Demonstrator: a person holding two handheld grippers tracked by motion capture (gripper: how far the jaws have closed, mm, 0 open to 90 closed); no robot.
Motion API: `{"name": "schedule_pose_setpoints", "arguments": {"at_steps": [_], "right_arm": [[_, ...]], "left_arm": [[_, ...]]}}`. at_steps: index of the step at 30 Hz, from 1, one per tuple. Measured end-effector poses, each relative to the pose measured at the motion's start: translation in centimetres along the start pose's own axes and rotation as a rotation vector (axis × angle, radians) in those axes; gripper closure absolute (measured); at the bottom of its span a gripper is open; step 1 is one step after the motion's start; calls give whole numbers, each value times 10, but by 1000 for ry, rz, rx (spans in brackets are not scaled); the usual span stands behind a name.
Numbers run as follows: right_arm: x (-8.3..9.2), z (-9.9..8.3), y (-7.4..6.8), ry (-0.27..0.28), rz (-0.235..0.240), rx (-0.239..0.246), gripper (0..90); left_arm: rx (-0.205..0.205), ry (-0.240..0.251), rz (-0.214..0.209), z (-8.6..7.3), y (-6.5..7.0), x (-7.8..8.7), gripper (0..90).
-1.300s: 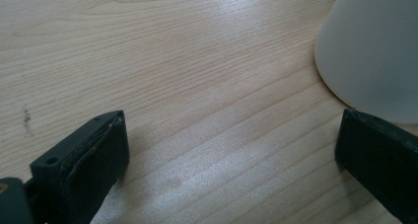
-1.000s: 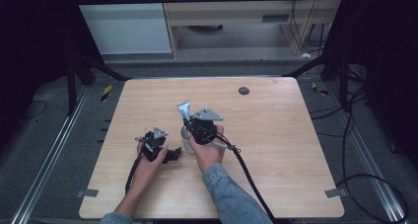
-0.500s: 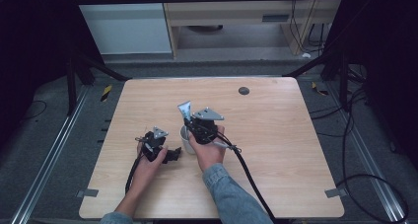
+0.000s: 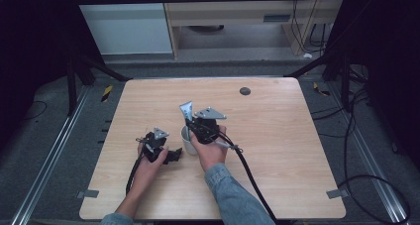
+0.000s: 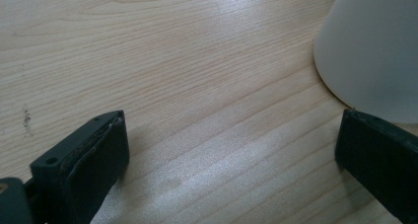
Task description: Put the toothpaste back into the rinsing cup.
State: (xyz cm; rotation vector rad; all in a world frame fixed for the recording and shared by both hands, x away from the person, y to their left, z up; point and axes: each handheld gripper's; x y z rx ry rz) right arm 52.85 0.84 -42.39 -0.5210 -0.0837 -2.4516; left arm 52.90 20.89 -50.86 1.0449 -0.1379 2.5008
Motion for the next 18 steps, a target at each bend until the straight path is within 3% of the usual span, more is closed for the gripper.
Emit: {"name": "schedule_pose_setpoints", "arguments": {"at_steps": [18], "right_arm": [[0,2,3,-16,9,9,770]], "left_arm": [[-2,1,1,0,0,0,0]]}}
Point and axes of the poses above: each handheld gripper's, and its own axes: x roughly backward along the jaws, z roughly out of its top, y roughly to its right, and after that the axes turned 7 degrees about x, right-handed
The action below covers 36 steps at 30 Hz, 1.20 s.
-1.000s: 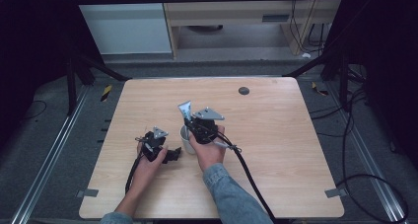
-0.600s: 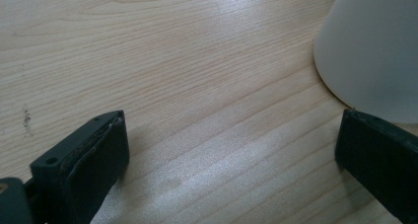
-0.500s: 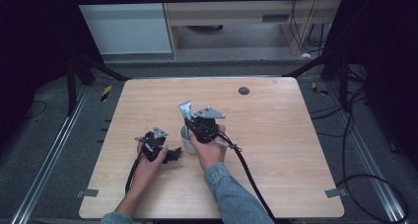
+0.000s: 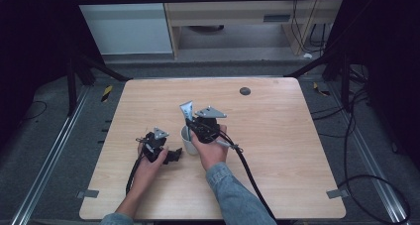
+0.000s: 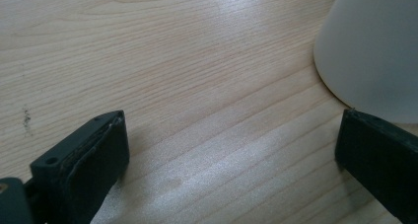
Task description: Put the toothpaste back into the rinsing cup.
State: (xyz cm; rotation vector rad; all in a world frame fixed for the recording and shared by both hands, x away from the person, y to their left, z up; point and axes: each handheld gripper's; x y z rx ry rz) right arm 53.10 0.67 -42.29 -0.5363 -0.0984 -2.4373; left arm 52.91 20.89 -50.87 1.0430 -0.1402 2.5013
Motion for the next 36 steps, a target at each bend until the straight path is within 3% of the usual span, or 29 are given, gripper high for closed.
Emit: {"name": "schedule_pose_setpoints", "arguments": {"at_steps": [22,36], "right_arm": [[1,0,2,-17,3,-2,725],[3,1,1,-21,-3,7,625]], "left_arm": [[0,-2,0,0,0,0,0],[0,0,0,0,0,0,0]]}}
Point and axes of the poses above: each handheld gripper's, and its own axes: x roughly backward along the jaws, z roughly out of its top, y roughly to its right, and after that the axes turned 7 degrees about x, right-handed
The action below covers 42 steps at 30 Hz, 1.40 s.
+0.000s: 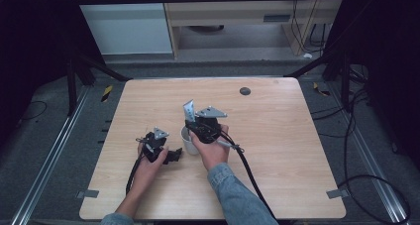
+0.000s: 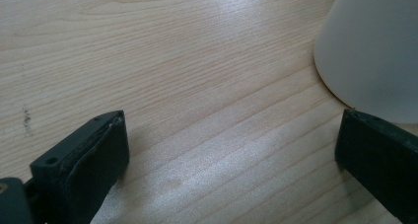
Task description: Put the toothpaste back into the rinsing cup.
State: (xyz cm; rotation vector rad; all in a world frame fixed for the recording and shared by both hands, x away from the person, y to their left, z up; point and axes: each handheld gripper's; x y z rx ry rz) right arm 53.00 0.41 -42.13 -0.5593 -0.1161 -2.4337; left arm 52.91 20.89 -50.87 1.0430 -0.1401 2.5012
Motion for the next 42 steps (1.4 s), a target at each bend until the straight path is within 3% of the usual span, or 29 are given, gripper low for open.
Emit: {"name": "schedule_pose_setpoints", "arguments": {"at_steps": [23,42], "right_arm": [[3,-2,4,-18,-17,6,488],[17,3,3,-23,-60,87,319]], "left_arm": [[1,-3,0,0,0,0,0],[-3,-2,0,0,0,0,0]]}}
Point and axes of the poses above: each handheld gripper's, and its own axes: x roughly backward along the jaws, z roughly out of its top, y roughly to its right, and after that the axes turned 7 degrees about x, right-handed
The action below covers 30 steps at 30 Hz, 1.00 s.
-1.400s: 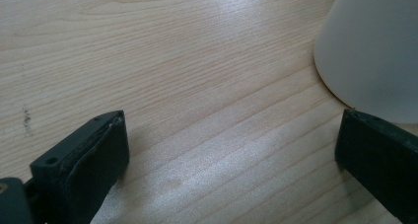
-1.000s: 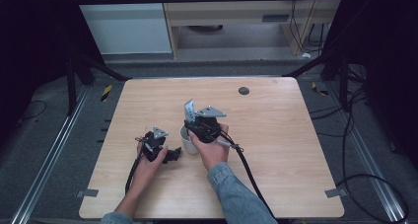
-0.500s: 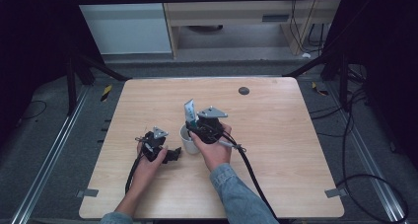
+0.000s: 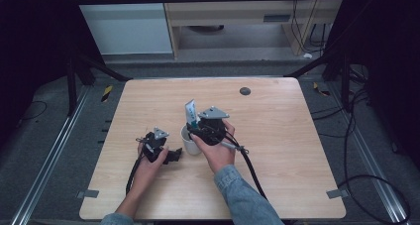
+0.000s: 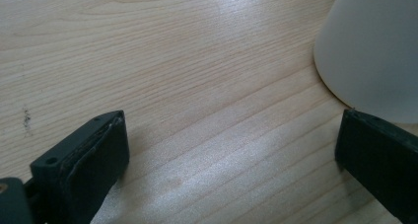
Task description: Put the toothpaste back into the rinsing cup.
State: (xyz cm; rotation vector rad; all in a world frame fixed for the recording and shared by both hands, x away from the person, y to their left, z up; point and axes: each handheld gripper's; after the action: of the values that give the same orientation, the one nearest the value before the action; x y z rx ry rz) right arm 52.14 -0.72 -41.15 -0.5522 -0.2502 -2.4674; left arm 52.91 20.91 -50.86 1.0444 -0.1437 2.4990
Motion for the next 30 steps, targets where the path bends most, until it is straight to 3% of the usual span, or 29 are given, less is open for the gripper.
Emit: {"name": "schedule_pose_setpoints", "arguments": {"at_steps": [6,12,20,30], "right_arm": [[4,3,4,-1,5,43,223],[6,4,9,-34,26,34,181],[13,9,18,-57,64,60,130],[23,6,31,-124,121,147,98]], "left_arm": [[0,0,0,0,0,0,0],[-4,-2,-1,0,0,0,0],[-2,-2,-1,0,0,0,0],[-2,-3,-5,1,1,-1,0]]}}
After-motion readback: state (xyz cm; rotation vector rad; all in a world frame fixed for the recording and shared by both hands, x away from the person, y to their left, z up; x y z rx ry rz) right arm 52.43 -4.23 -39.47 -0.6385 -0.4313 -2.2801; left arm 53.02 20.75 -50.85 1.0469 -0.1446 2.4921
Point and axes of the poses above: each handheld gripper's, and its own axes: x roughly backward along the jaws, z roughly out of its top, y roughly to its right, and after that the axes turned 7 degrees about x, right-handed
